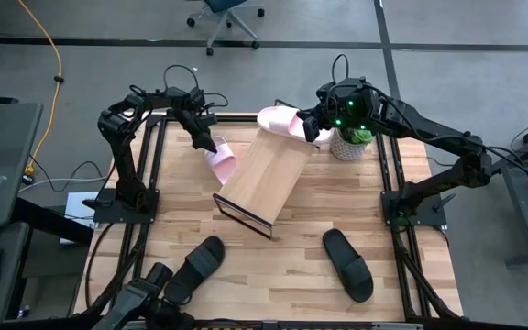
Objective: Pick and place slides into the shelf
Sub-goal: Put the pink slide on the shelf
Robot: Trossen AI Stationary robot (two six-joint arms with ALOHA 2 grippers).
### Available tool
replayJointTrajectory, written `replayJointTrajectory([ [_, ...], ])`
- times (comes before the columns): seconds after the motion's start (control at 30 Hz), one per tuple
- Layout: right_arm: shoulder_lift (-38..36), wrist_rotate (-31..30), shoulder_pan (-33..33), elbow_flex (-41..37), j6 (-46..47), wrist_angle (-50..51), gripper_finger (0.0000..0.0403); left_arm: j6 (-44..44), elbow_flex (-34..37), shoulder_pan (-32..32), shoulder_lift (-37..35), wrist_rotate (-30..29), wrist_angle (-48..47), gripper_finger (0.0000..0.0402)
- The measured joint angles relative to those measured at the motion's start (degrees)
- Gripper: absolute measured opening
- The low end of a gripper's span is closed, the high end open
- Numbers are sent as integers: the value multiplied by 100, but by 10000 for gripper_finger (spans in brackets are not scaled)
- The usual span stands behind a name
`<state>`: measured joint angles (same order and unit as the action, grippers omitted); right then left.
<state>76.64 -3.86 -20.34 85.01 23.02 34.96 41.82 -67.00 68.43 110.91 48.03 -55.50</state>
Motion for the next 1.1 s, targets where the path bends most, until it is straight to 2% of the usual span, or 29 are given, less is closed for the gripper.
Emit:
replayJointTrajectory([
  [0.2, 0, -71, 0, 0, -57, 24, 0, 124, 0, -178, 0, -8, 2, 103],
  [0.37, 0, -173, 0, 0, -58, 100, 0, 142, 0, -344, 43, -112, 25, 52],
  [0.5, 0, -173, 0, 0, -57, 130, 0, 134, -1, -395, 210, 20, 10, 9],
  [0.9, 0, -175, 11, 0, -39, 212, 0, 125, -149, -319, 267, 53, -127, 7],
  [1.1, 0, -176, 11, 0, -52, 212, 0, 144, -453, -321, 267, -178, -420, 4],
])
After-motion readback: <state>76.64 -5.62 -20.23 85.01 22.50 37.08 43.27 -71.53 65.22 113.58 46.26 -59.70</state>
